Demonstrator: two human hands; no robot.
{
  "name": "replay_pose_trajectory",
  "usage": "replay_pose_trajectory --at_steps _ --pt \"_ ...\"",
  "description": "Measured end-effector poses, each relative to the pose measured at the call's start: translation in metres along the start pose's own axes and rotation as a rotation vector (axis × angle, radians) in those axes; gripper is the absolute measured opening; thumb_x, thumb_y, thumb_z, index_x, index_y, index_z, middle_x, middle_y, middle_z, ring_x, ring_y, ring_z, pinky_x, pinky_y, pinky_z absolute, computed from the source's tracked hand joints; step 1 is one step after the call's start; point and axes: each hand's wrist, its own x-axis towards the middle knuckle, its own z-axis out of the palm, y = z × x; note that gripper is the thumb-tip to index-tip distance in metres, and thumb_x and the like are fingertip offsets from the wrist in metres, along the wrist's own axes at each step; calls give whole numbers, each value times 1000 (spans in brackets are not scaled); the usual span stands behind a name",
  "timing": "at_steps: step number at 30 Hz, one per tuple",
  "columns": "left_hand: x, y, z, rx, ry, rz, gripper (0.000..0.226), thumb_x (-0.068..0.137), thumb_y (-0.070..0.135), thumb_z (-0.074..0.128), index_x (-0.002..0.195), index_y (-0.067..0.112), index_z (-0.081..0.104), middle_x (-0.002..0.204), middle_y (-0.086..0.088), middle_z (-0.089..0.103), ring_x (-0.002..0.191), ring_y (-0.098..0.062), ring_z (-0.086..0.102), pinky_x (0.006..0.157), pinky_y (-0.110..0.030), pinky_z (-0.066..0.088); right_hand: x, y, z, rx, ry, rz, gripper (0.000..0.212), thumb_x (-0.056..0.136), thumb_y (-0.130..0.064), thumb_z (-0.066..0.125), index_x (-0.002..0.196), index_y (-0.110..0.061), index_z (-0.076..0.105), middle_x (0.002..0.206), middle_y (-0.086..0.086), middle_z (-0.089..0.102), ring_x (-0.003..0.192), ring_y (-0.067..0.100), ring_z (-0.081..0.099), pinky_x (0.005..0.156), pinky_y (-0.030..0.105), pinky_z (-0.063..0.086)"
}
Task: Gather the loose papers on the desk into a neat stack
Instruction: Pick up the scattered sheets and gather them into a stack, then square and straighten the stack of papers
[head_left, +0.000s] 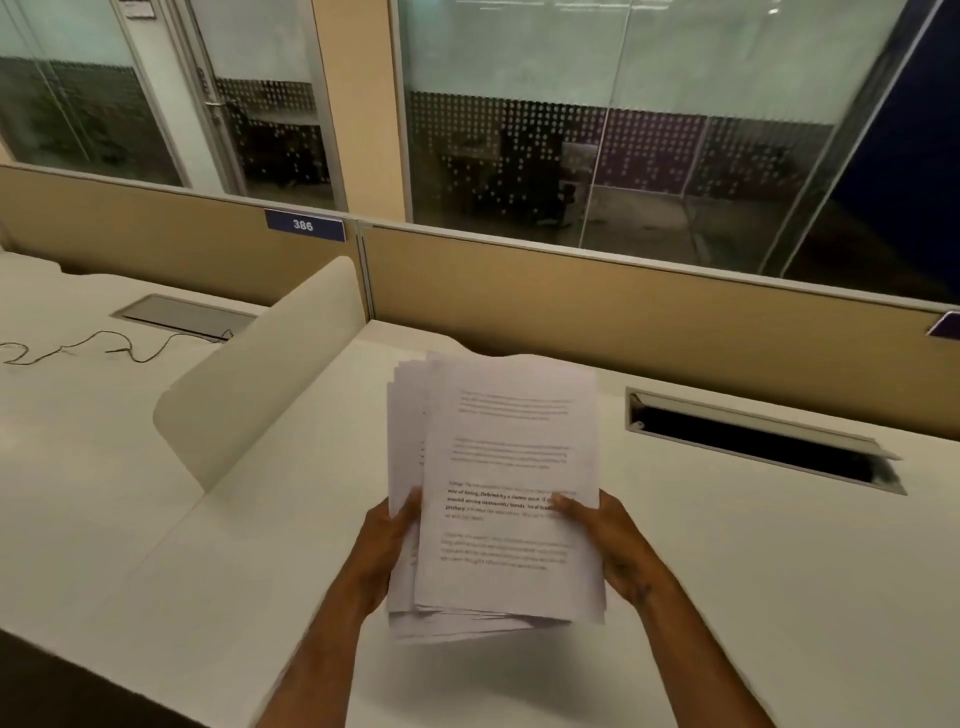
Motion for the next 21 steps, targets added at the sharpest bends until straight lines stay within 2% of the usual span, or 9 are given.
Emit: replay_pose_trajectory --at_steps 2,4,5,7,9,13,17,19,21 --pt "-4 -9 25 27 -35 -33 50 97 52 46 125 14 65 114 -18 76 103 -40 73 90 -60 57 -4 14 -12 5 43 9 58 85 -18 76 136 -17 48 129 11 68 109 31 70 98 53 54" --pt "-9 -18 49 46 -50 -60 50 99 52 42 125 16 65 114 -16 76 103 -39 74 90 -60 57 -11 24 -25 1 121 15 80 81 -16 80 143 -29 32 132 6 63 112 29 68 98 54 53" --pt "-12 -22 60 59 -52 -65 48 99 50 43 125 16 65 114 -15 77 102 -38 74 89 -59 58 -15 27 -33 -10 140 11 84 79 -15 82 145 -30 32 132 5 63 111 29 68 98 55 53" --pt "-18 -30 78 67 -47 -73 42 98 45 51 126 16 63 113 -13 77 100 -36 75 87 -57 59 -23 27 -50 -13 121 7 69 79 -12 81 138 -17 48 126 9 70 104 30 72 94 54 56" --pt "-22 -38 91 66 -39 -90 39 95 39 58 125 14 63 112 -13 78 99 -36 75 87 -57 59 -29 25 -69 32 63 19 52 80 -10 79 129 -12 60 119 12 73 103 32 73 94 53 56" --pt "-30 -53 112 55 -34 -105 41 90 36 63 121 9 64 110 -18 77 97 -41 75 86 -59 59 -34 20 -104 151 -79 88 42 86 -11 72 127 -8 63 121 17 72 110 37 70 95 53 55" --pt "-35 -54 130 80 -47 -68 44 87 37 69 120 7 68 112 -15 77 103 -36 74 89 -53 59 -31 9 -121 33 -15 16 39 85 -9 72 123 -1 66 115 18 74 102 33 74 89 45 60" --pt "-34 -44 137 101 -52 -6 48 84 40 75 120 9 70 114 -10 77 105 -31 74 90 -47 60 -33 -4 -123 -5 -15 -39 36 85 -12 73 120 -3 68 113 15 75 101 32 74 91 47 58" --pt "-31 -29 145 92 -20 49 43 85 36 76 118 9 71 111 -8 79 102 -27 75 85 -42 62 -38 -16 -124 -34 -26 -101 29 86 -14 72 115 -8 72 110 12 77 100 30 74 89 46 58"
